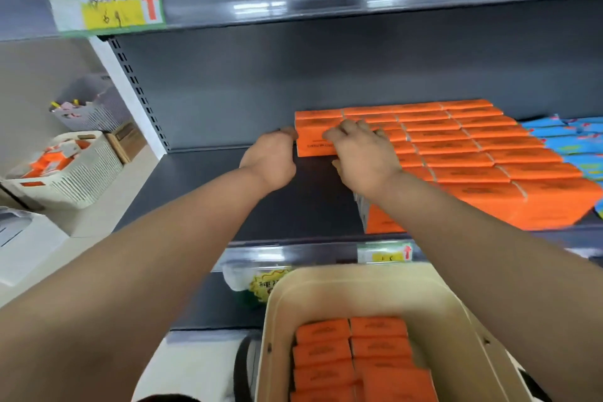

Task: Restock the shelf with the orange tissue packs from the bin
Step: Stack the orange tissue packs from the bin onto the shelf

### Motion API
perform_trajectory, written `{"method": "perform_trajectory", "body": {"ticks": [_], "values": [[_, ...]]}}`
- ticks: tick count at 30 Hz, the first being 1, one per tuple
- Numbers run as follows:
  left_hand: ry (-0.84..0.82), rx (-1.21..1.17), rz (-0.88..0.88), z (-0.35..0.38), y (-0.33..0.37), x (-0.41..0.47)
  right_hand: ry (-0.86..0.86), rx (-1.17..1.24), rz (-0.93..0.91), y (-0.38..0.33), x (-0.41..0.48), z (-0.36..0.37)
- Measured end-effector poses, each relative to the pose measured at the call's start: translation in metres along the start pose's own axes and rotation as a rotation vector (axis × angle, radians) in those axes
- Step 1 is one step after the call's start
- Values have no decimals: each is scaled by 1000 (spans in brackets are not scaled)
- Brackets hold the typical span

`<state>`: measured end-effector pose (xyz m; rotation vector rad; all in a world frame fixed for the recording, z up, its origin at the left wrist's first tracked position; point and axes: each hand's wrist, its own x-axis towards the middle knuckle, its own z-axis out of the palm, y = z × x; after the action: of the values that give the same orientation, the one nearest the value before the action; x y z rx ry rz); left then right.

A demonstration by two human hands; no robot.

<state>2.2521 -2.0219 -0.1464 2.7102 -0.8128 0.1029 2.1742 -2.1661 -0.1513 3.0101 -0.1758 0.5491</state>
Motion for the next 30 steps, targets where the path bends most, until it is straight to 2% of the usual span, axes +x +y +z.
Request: {"method": "perform_trajectory", "body": {"ticks": [4,10,14,21,30], "values": [[0,-26,47,-7,20,-45,47,49,-16,0,-67,-25],[-34,-79,119,16,52,-132,2,95,-56,-5,-177,-25],[-126,-75,157,55,62,-176,-225,75,-56,-1,-237,-4],[-467,-22,109,129,69,-229,-519,97,-7,11,-300,45],[-631,42,139,159,71,-234,-818,13,-4,8,-313,91]]}}
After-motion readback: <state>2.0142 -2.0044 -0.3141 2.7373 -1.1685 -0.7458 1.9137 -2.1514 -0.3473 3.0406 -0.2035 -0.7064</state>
